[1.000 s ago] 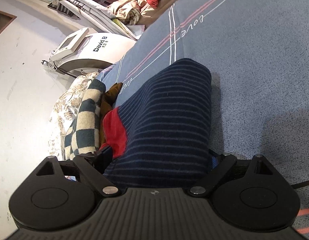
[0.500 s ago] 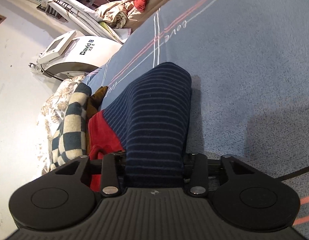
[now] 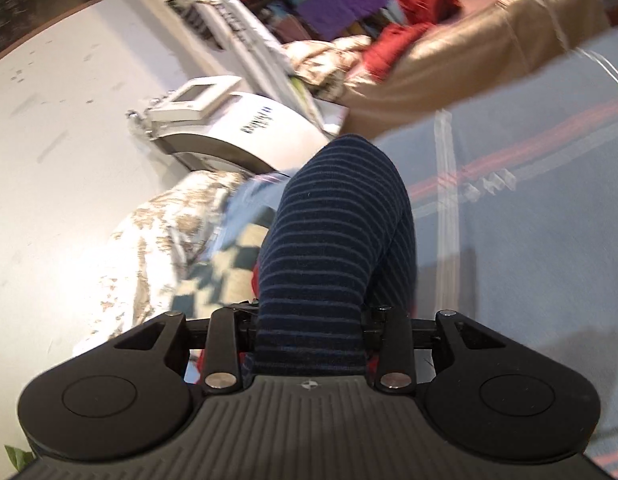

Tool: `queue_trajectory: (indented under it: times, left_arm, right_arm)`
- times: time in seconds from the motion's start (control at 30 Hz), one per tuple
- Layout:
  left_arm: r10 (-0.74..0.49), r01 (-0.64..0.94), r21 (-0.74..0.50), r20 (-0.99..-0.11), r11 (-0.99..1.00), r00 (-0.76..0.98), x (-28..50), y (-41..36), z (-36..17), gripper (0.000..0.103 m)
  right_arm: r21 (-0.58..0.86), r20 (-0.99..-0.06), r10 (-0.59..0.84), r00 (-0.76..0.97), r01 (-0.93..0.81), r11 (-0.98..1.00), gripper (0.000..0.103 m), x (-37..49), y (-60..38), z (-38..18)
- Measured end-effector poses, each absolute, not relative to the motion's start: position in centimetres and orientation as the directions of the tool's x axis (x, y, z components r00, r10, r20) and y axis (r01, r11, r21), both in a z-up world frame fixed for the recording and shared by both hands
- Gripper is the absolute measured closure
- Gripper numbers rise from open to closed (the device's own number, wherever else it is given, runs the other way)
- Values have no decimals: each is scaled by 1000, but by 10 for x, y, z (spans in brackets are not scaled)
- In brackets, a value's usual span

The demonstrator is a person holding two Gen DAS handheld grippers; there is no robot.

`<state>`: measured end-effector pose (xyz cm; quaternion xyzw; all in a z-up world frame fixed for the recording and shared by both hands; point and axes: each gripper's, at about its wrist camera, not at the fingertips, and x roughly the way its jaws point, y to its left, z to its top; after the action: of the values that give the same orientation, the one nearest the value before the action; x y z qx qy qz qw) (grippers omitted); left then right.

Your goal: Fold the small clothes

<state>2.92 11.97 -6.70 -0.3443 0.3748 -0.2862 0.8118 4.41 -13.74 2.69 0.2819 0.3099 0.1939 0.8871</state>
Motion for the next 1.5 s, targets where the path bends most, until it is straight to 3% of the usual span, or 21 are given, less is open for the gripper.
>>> queue_trajectory:
  times: [0.2,0.37,0.5,0.63,0.73,0.8,0.87,1.07,1.13,1.17,1.27,1.37,1.43,1.5]
  left_arm:
    - [-600,252,-690,-322,679,732,53,198,13,77]
    - [-461,197,-593,-333,781,823,61,262,51,76]
    - [-396,83,-595,-417,799,818,81,301,24,75]
    - [-340,-27,-587,-506,809,792,101,316,-24,75]
    - [-332,-69,-602,-528,796,781,98,328,-54,73]
    - [-315,-80,-594,-531,801,787,96,327,-62,68]
    - [-280,-94,-552,-554,828,785,97,323,-61,55]
    - [-239,-126,-522,-575,843,783,99,323,-58,44]
    - [-215,-149,-515,-579,844,786,97,327,-53,42]
    - [-180,-162,-484,-585,860,791,93,329,-51,41]
    - [-42,-188,-339,-569,922,821,67,321,-26,40]
    - [-17,-125,-264,-478,957,878,42,306,3,40]
    - [-67,-40,-223,-451,974,890,39,289,17,41]
    - [-125,42,-194,-439,980,890,46,274,23,43]
  right_arm:
    - [676,-285,652,703,-335,657,41,113,-75,80]
    - [771,-211,741,638,-357,527,42,172,-15,68]
    - [767,-260,756,601,-347,540,42,208,23,30]
    - [724,-367,729,578,-315,614,42,234,40,-18]
    - [723,-405,705,582,-267,637,42,236,34,-37]
    - [702,-425,694,581,-273,658,42,235,34,-39]
    - [688,-446,687,574,-272,673,42,238,33,-38]
    - [621,-533,638,557,-255,741,34,246,42,-38]
    - [549,-542,600,588,-293,783,23,236,45,-27]
    - [482,-540,566,623,-323,815,11,228,49,-18]
    - [286,-464,510,724,-422,860,4,197,54,8]
    - [141,-339,503,795,-485,863,3,168,54,24]
    - [64,-315,530,787,-540,839,6,155,58,29]
    - [33,-354,579,734,-609,792,20,149,65,27]
